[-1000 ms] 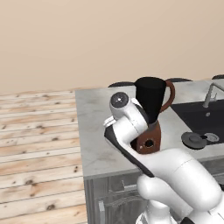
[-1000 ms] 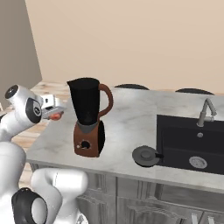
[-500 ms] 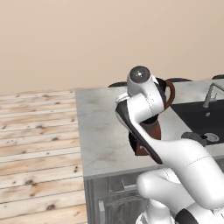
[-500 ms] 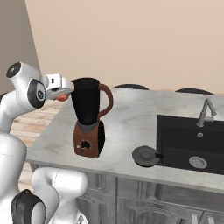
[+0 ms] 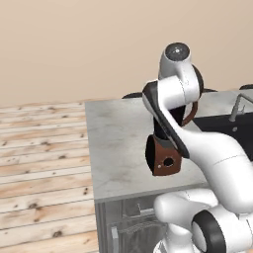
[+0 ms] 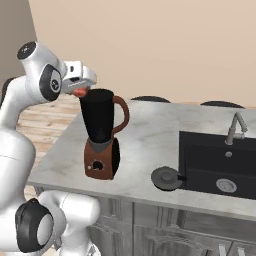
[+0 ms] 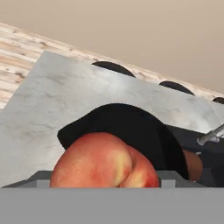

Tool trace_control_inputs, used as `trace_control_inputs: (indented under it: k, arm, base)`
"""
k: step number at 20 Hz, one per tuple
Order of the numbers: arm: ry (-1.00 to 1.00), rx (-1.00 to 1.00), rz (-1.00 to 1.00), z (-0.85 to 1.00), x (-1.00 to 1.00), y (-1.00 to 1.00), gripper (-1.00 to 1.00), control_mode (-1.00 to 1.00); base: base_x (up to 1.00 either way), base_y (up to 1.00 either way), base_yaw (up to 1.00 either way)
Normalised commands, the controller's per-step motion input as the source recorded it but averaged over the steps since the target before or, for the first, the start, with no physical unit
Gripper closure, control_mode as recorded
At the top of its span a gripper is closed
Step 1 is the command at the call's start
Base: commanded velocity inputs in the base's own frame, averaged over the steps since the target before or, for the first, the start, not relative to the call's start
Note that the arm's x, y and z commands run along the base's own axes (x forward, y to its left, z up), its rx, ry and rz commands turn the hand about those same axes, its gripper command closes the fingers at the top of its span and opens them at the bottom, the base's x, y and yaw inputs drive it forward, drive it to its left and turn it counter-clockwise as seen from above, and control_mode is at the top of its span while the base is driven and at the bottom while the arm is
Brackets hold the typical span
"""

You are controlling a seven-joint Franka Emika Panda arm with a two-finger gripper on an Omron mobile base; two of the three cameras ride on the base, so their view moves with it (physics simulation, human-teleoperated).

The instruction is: Open the blender lid, put the peach in the blender, close the lid, and start the blender.

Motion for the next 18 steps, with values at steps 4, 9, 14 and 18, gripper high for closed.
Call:
trace_control_inputs:
  k: [4, 9, 14, 18]
  arm:
    - [0.14, 0.13, 0.0, 0.04, 0.55, -0.47, 1.0, -1.0]
    - [0.16, 0.14, 0.0, -0.01, 0.58, -0.3, 1.0, -1.0]
    - [0.17, 0.11, 0.03, -0.25, 0.46, -0.08, 1.0, -1.0]
    - [0.15, 0.08, 0.04, -0.56, 0.09, -0.02, 1.0, -1.0]
  base:
    - [0.0, 0.0, 0.0]
    - [0.0, 0.0, 0.0]
    - [0.0, 0.0, 0.0]
    - [0.0, 0.0, 0.0]
